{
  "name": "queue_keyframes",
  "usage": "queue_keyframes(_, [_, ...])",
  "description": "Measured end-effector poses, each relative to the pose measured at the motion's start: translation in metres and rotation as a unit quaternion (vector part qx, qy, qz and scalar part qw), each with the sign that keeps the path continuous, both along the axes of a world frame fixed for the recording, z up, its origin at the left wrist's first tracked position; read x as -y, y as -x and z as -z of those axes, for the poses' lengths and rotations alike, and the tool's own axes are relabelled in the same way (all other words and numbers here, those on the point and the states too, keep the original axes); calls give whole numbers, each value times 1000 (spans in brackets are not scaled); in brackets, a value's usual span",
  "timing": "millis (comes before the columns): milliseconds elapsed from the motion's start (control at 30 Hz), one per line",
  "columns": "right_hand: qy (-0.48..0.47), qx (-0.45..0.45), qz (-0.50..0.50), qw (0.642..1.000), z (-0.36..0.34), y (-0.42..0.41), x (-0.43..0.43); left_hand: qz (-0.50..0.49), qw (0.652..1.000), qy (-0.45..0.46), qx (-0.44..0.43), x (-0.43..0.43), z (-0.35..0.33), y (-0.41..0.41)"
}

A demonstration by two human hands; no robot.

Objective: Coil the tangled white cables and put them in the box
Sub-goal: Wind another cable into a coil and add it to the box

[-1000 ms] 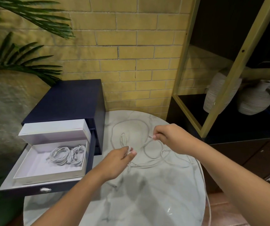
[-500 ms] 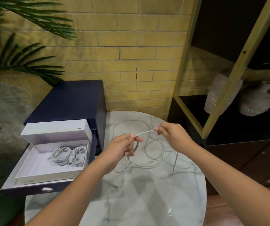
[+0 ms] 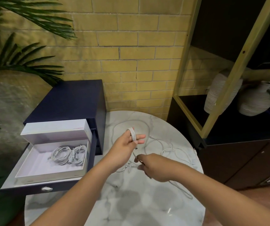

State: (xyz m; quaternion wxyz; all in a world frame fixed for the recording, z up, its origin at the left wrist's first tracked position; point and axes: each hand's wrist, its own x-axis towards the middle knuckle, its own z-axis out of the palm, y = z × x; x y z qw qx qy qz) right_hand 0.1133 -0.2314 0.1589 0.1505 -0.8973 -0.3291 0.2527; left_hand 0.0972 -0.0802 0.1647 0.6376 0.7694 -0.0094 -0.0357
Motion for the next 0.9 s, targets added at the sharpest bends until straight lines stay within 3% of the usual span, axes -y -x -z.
queue_keyframes(100, [49,50,-30,997,-19,-3,6,9,990,-141,1,-11,16,0])
queue_keyframes(200, [36,104,-13,994,-37,-11,16,53,969,-238,-32,-24,28,2])
queue_keyframes(433, [-39,203,-1,978,-57,-29,26,96,944,-315,3,-28,39,6])
queue_keyframes(633, [-114,256,33,959,-49,-49,32,82,970,-228,4,-19,18,12])
queue_keyframes(767, [-175,244,98,949,-38,-62,35,84,995,-12,-44,-10,-4,17])
queue_keyframes(900, [-223,185,140,947,-30,-65,36,89,985,137,-61,-5,-18,16])
